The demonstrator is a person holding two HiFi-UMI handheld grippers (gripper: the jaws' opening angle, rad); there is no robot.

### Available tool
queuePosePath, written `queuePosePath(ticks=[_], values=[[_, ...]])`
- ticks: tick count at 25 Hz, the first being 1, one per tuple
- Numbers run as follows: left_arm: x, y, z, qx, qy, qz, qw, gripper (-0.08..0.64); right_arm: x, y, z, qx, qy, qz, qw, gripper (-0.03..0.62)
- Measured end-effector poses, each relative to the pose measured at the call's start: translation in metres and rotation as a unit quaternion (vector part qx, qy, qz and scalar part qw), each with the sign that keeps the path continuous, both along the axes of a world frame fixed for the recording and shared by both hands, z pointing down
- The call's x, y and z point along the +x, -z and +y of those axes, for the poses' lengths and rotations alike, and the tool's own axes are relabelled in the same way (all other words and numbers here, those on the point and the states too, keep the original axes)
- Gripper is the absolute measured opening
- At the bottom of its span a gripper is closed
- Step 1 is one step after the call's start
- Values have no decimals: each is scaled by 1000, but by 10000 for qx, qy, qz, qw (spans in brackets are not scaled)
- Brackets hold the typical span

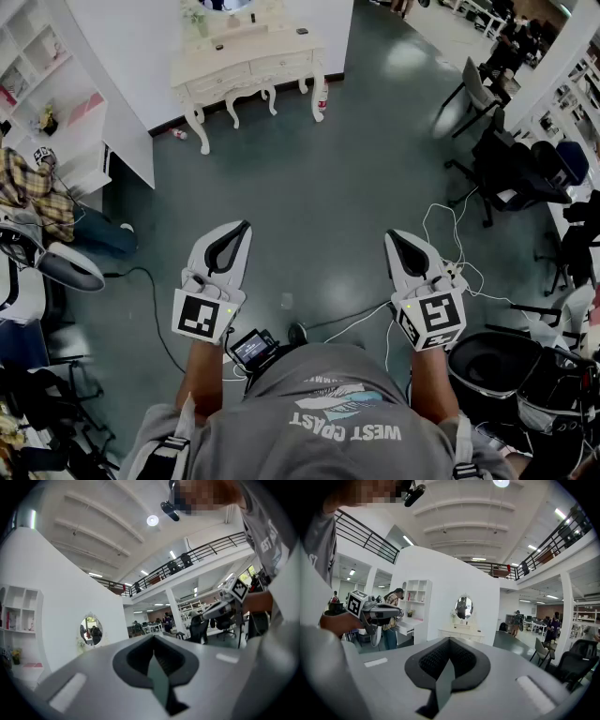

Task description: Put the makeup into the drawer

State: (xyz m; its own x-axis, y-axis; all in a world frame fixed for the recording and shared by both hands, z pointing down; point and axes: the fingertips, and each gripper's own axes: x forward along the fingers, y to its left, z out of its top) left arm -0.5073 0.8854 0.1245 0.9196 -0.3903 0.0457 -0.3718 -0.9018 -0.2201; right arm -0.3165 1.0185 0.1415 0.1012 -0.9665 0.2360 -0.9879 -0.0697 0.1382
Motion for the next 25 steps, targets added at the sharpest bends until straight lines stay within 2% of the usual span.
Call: queuePosePath(ticks=[15, 21, 25], values=[[-25, -3, -50, -106, -10, 96, 9999, 2, -10, 5, -48, -9, -77, 67, 9999, 0], [-30, -5, -67, -123, -57, 130, 9998, 2, -4, 16, -69, 261, -146, -234, 9993, 2], [-22, -9, -76, -168, -74, 150, 9997, 2, 9, 15, -80, 171, -119, -269, 9994, 2]])
